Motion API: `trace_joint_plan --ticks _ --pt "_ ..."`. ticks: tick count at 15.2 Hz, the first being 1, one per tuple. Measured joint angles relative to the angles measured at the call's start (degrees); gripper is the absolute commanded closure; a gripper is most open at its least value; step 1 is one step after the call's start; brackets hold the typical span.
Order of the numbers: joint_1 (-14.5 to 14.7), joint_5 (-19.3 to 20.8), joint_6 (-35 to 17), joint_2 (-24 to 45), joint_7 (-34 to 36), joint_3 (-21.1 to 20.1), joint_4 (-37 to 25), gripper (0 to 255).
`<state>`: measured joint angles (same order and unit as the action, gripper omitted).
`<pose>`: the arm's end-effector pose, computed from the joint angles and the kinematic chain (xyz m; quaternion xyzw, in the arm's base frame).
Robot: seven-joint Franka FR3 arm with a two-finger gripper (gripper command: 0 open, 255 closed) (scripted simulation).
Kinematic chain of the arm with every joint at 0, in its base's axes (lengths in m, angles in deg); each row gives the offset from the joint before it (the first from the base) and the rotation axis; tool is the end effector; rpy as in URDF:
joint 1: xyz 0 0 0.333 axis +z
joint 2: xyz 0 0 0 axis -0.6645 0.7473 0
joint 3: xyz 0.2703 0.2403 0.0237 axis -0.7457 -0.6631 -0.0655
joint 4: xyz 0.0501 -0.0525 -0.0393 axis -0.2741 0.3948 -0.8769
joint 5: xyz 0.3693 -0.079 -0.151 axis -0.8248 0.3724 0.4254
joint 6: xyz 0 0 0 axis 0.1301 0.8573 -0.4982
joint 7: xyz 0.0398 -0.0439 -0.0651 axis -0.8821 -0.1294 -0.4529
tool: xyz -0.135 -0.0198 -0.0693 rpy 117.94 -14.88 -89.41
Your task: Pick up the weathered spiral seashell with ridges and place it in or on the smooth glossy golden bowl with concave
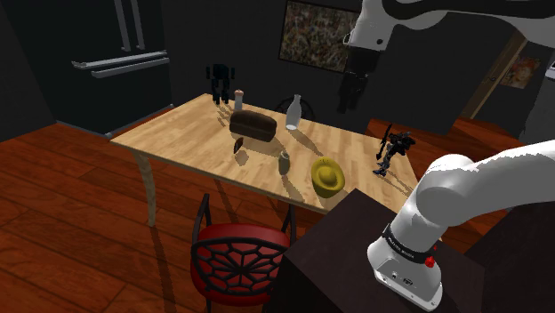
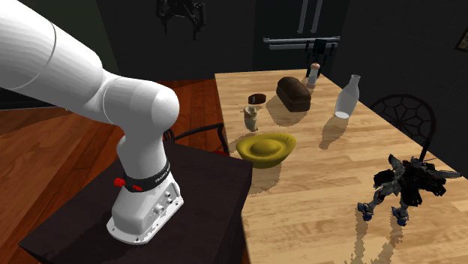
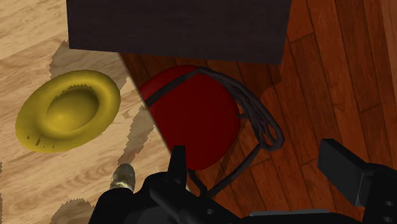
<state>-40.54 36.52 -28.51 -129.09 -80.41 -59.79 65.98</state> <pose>0.2940 0.0101 0.5570 -0.9955 -0.0643 0.0295 0.0626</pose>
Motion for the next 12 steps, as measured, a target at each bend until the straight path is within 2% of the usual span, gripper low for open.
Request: trace_joint_plan --ticks 4,12 --pt "-0.13 0.95 -3.73 2.18 -1.72 0.6 1.7 0" --pt "-0.68 4.14 -18.29 14.54 -8.19 3.29 4.0 0"
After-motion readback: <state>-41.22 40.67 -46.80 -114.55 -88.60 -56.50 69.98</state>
